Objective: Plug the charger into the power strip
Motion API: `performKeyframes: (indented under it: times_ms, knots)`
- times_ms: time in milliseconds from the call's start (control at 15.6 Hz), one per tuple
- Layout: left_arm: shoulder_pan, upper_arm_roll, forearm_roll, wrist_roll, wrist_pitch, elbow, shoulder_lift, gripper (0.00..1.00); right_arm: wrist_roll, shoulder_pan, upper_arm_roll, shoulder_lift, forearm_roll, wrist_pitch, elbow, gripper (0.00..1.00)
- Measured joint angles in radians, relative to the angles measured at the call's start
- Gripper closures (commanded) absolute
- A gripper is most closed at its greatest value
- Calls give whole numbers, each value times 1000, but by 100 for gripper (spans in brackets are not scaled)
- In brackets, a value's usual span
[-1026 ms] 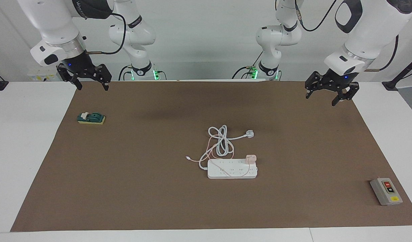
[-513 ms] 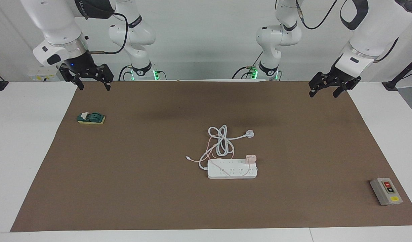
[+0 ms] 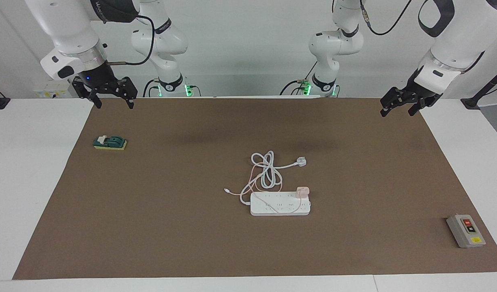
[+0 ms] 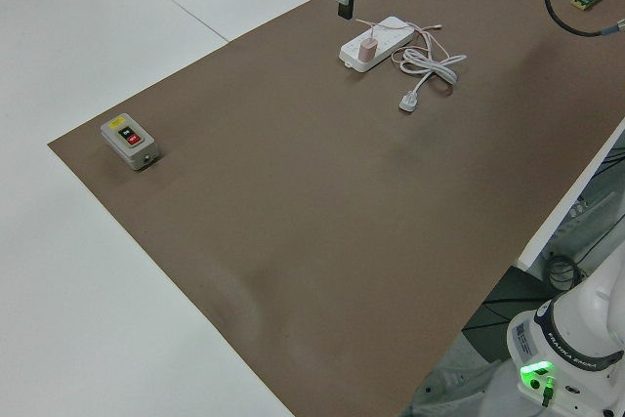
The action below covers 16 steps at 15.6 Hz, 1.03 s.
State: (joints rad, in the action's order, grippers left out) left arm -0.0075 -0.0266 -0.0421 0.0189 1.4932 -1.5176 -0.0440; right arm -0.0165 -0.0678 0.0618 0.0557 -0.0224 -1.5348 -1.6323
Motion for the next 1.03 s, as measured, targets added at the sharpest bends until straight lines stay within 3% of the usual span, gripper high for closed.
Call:
performKeyframes:
  times_ms: [1026]
  knots:
    - [0, -6, 17, 0, 1, -33, 22, 0, 0, 0, 1, 0, 0, 0, 0, 0]
